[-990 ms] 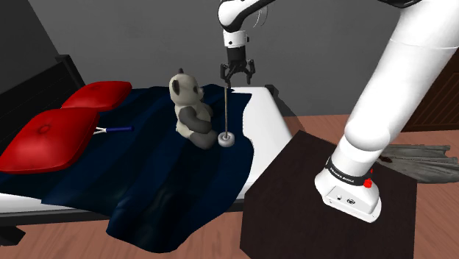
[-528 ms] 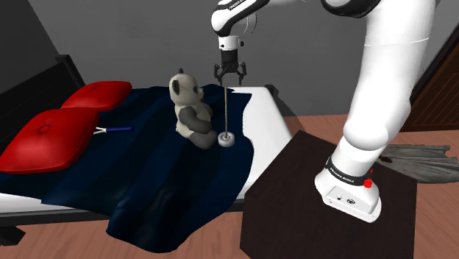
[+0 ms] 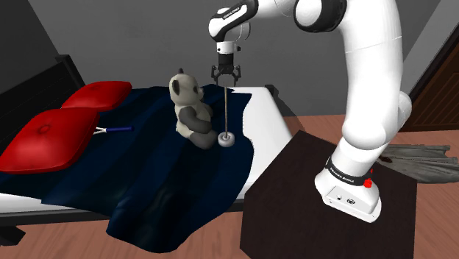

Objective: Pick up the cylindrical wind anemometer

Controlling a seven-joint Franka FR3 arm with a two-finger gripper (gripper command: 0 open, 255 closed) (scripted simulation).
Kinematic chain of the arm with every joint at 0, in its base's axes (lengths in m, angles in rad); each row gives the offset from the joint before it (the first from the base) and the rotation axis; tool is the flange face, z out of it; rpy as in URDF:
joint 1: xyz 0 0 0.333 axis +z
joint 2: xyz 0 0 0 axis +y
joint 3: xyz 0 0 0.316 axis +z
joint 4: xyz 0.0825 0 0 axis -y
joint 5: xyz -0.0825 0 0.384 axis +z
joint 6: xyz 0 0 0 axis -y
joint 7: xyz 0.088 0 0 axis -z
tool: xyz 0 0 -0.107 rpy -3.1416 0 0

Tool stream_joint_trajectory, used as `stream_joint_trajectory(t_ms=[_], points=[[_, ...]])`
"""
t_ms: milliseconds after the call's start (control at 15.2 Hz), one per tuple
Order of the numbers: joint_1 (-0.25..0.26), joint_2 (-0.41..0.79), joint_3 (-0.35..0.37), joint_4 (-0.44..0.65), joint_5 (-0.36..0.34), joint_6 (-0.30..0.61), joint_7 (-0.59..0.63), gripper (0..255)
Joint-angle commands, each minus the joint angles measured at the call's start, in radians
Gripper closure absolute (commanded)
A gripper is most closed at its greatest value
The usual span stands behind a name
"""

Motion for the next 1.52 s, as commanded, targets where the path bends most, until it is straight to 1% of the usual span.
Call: stream_joint_trajectory(t_ms=[0, 264, 396, 462, 1056, 1452], points=[[0.0, 0.013, 0.0, -0.005, 0.003, 0.02, 0.001, 0], [0.0, 0.039, 0.001, -0.028, 0.006, 0.068, -0.006, 0], [0.0, 0.039, 0.001, -0.028, 0.006, 0.068, -0.006, 0], [0.001, 0.037, 0.002, -0.029, 0.006, 0.066, -0.005, 255], [0.0, 0.039, 0.001, -0.028, 0.006, 0.068, -0.006, 255], [0.0, 0.006, 0.0, 0.003, 0.002, 0.004, 0.003, 255]])
